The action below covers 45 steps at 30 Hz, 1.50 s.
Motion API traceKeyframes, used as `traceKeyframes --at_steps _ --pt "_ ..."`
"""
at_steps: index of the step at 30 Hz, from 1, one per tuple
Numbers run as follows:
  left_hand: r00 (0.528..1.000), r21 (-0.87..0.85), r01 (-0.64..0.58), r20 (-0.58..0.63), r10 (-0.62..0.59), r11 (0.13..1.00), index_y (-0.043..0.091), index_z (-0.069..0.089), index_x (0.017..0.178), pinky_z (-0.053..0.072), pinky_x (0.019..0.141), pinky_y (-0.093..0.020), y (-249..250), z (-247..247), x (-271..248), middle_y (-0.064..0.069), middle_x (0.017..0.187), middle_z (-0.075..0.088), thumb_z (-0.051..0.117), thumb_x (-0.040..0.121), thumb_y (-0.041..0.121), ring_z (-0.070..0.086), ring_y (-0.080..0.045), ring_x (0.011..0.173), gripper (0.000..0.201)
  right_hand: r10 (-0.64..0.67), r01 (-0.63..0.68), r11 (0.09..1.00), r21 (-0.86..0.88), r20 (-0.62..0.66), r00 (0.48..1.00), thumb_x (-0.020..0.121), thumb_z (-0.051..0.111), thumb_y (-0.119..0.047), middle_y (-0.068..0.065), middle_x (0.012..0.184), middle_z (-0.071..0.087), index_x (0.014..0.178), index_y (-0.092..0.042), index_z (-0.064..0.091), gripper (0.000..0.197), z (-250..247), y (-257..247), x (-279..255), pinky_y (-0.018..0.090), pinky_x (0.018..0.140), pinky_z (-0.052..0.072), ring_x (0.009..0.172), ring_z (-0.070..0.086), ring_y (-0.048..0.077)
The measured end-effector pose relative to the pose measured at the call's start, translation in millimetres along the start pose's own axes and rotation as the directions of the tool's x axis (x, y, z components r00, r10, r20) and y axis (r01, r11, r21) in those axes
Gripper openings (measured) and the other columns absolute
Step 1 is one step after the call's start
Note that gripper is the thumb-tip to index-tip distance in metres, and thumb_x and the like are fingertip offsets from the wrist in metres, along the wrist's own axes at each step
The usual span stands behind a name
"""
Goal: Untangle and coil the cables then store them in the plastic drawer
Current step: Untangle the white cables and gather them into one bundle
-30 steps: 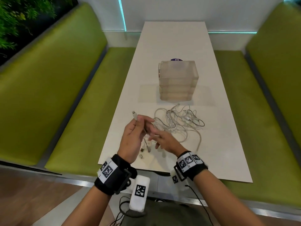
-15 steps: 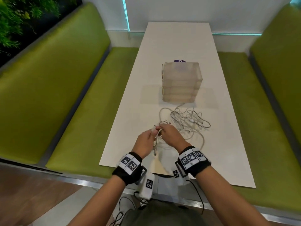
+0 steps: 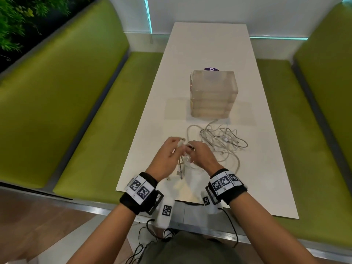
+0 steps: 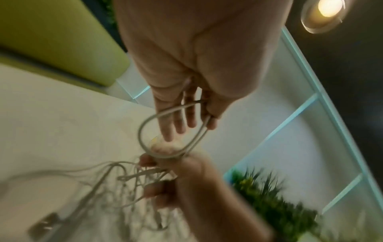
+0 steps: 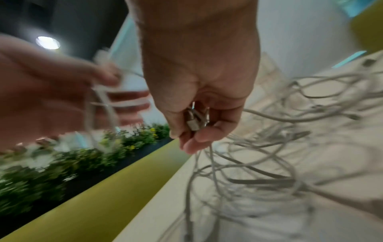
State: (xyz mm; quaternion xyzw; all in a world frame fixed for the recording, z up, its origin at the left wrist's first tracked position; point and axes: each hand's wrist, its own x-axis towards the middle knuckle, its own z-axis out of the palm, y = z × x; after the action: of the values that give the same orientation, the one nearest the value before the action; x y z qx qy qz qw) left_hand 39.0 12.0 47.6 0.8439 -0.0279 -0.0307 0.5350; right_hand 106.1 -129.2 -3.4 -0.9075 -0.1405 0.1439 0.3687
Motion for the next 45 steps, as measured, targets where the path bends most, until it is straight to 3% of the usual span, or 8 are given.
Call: traceKeyframes --at_steps 3,7,13,20,29,37,42,45 --pt "0.995 -0.485 -0.015 -0.091 -0.033 0.874 0.003 0.059 0.083 0.044 0.102 -0.029 25.9 -20.5 -8.4 -0.002 0.125 0.064 0.042 0.096 0.024 0.056 -0.011 0.120 0.030 0.063 -0.064 0.998 -0.022 -0.035 0.997 0.091 0.055 -0.028 0.007 0.073 0.066 0.081 -0.007 0.066 0.026 -3.4 19.8 3.9 0.033 0.062 0.043 0.063 0.060 0.023" --pt "0.963 -0.769 -0.118 -0.242 -0.115 0.628 -0.005 0.047 0.064 0.054 0.089 -0.038 51.4 -53.6 -8.7 -0.012 0.065 0.068 0.030 0.101 0.020 0.069 -0.034 0.090 0.047 0.090 -0.090 0.996 0.005 -0.050 0.995 0.092 0.050 -0.024 0.007 0.087 0.069 0.086 -0.012 0.068 0.023 -3.4 45.0 4.7 0.029 0.065 0.040 0.077 0.061 0.024" --pt "0.936 -0.289 0.203 -0.225 -0.272 0.936 0.015 0.044 0.081 0.039 0.044 -0.025 29.9 -32.6 -2.6 0.000 0.062 0.048 0.038 0.099 0.043 0.040 -0.012 0.045 0.034 0.121 -0.117 0.989 0.085 -0.040 0.992 0.094 0.040 -0.008 -0.005 0.093 0.064 0.107 -0.012 0.064 0.028 -6.4 39.7 0.6 0.031 0.078 0.047 0.080 0.057 0.013" --pt "0.931 0.351 0.142 0.271 -0.246 0.925 0.015 0.060 0.114 0.035 0.067 -0.028 0.7 36.4 5.8 -0.011 0.104 0.064 0.052 0.093 0.046 0.060 -0.026 0.093 0.038 0.067 -0.065 0.997 -0.047 0.036 0.997 0.088 0.054 -0.013 -0.018 0.079 0.052 0.076 -0.021 0.053 0.014 -9.6 17.8 -5.7 0.025 0.070 0.034 0.068 0.051 0.005" --pt "0.998 -0.054 0.052 0.025 -0.051 0.997 0.015 0.052 0.066 0.027 0.047 -0.018 23.8 12.4 -1.1 0.014 0.046 0.044 0.048 0.098 0.035 0.035 -0.001 0.043 0.037 -0.022 0.005 0.989 -0.147 -0.110 0.994 0.096 0.047 -0.039 0.007 0.071 0.061 0.075 -0.007 0.060 0.040 -10.1 29.9 -11.0 0.034 0.057 0.037 0.065 0.054 0.025" --pt "0.965 -0.349 -0.055 -0.260 -0.040 0.935 0.013 0.059 0.067 0.023 0.044 -0.021 37.3 -34.4 -12.4 0.011 0.051 0.029 0.049 0.094 0.035 0.024 -0.009 0.046 0.036 0.100 -0.111 0.986 -0.125 -0.096 0.990 0.098 0.041 -0.037 0.003 0.073 0.061 0.077 -0.013 0.059 0.037 -21.1 41.8 -11.1 0.030 0.061 0.037 0.070 0.056 0.024" --pt "0.993 -0.017 0.073 -0.092 -0.075 0.997 0.019 0.071 0.105 0.033 0.050 -0.020 12.0 -1.9 -1.6 0.008 0.057 0.046 0.051 0.096 0.032 0.039 -0.001 0.049 0.025 0.059 -0.067 0.979 -0.191 -0.051 0.997 0.100 0.037 -0.036 0.012 0.090 0.063 0.088 -0.007 0.059 0.039 -17.2 18.9 -15.5 0.031 0.067 0.036 0.081 0.057 0.028" --pt "0.995 0.020 0.095 0.008 -0.095 0.995 0.012 0.072 0.106 0.047 0.080 -0.020 4.8 21.9 11.3 0.007 0.097 0.069 0.058 0.093 0.028 0.059 0.001 0.088 0.026 0.072 -0.060 0.958 -0.280 0.032 0.997 0.101 0.034 -0.029 0.013 0.108 0.063 0.105 -0.008 0.058 0.032 -14.4 9.7 -17.3 0.034 0.077 0.041 0.101 0.059 0.030"
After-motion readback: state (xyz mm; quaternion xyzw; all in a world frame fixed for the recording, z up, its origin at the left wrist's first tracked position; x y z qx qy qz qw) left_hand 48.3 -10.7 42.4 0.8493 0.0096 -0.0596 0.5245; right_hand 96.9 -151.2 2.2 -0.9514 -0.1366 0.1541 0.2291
